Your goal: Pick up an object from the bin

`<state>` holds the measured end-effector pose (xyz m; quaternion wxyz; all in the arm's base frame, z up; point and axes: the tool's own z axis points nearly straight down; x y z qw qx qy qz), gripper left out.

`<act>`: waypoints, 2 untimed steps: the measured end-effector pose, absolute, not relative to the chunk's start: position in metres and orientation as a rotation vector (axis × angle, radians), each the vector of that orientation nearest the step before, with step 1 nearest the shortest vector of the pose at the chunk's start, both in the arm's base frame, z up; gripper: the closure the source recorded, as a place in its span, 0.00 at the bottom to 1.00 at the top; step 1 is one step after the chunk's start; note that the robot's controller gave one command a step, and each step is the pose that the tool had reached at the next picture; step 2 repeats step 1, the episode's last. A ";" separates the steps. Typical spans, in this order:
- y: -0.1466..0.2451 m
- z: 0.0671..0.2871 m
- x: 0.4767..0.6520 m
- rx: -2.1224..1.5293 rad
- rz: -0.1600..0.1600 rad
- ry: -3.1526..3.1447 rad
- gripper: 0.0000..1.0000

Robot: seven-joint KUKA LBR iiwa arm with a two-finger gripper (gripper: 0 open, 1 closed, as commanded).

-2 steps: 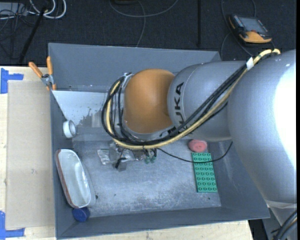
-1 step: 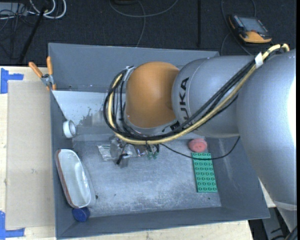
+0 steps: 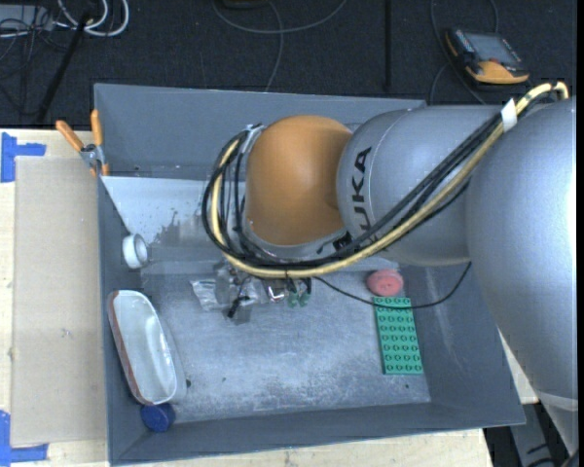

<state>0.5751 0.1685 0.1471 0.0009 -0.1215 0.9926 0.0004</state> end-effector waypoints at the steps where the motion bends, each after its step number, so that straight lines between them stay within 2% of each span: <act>1: 0.169 0.185 0.577 -0.378 0.002 3.113 1.00; 2: 0.169 0.185 0.577 -0.378 0.002 3.113 1.00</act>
Offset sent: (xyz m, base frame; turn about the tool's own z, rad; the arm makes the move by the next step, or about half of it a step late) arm 0.0001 0.0001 0.0357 0.0000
